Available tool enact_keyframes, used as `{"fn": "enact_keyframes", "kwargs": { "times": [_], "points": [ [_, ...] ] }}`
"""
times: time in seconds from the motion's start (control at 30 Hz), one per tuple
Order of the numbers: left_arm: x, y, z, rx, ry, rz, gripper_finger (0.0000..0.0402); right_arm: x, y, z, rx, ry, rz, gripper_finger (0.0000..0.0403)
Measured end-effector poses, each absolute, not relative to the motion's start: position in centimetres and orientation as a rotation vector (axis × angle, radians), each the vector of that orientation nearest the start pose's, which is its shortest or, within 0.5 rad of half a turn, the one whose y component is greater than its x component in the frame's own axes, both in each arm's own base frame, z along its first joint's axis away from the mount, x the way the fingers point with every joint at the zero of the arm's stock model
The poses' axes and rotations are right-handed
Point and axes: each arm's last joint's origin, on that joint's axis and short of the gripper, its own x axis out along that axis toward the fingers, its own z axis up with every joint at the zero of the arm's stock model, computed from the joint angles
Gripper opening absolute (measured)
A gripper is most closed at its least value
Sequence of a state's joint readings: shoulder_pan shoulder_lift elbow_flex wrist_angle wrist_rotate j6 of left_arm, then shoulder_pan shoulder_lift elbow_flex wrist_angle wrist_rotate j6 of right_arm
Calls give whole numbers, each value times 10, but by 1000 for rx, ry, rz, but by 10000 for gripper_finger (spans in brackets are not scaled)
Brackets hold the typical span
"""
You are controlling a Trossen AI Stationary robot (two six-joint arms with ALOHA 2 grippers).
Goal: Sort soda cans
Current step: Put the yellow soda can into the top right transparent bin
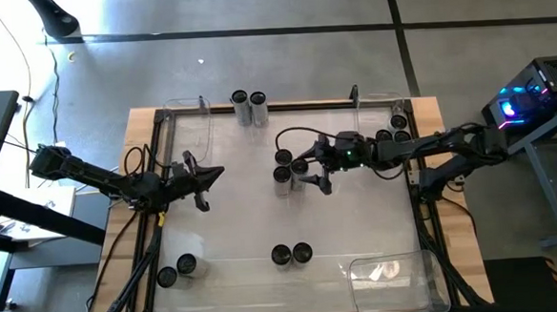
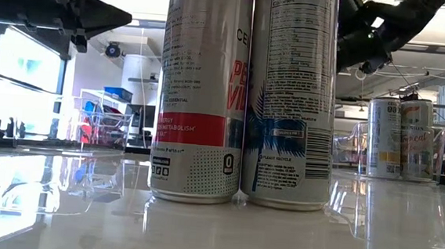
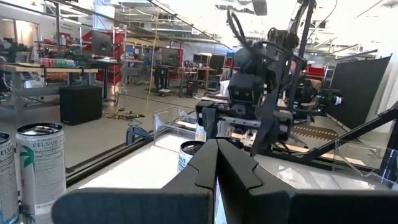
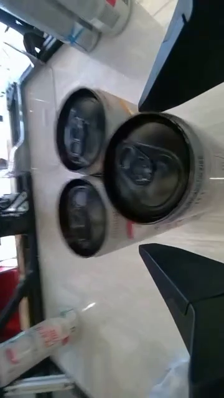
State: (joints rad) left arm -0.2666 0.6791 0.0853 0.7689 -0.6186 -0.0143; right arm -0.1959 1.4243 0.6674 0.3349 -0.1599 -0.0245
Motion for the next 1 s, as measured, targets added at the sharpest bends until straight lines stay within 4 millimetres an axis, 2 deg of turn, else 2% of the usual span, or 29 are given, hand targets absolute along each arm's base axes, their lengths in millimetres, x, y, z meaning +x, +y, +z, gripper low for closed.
{"fn": "enact_keyframes", "kwargs": {
  "times": [0.13, 0.23, 0.33, 0.43, 0.5, 0.6, 0.8, 1.0],
  "points": [
    [141, -21, 198, -99, -163, 349, 0, 289, -53, 192, 33, 429, -55, 355],
    [141, -21, 198, -111, -165, 348, 0, 291, -54, 194, 30, 400, -46, 347],
    [141, -21, 198, -115, -165, 347, 0, 291, -53, 194, 34, 396, -36, 311],
    [141, -21, 197, -114, -163, 347, 0, 289, -53, 195, 47, 412, -37, 246],
    [141, -21, 197, -113, -159, 346, 0, 285, -52, 198, 62, 430, -38, 233],
    [141, -21, 197, -122, -159, 344, 0, 274, -47, 207, 105, 468, -47, 233],
    [141, -23, 197, -139, -159, 331, 0, 241, -17, 234, 76, 521, -144, 233],
    [141, -23, 197, -138, -158, 331, 0, 212, 16, 224, 146, 507, -144, 233]
  ]
}}
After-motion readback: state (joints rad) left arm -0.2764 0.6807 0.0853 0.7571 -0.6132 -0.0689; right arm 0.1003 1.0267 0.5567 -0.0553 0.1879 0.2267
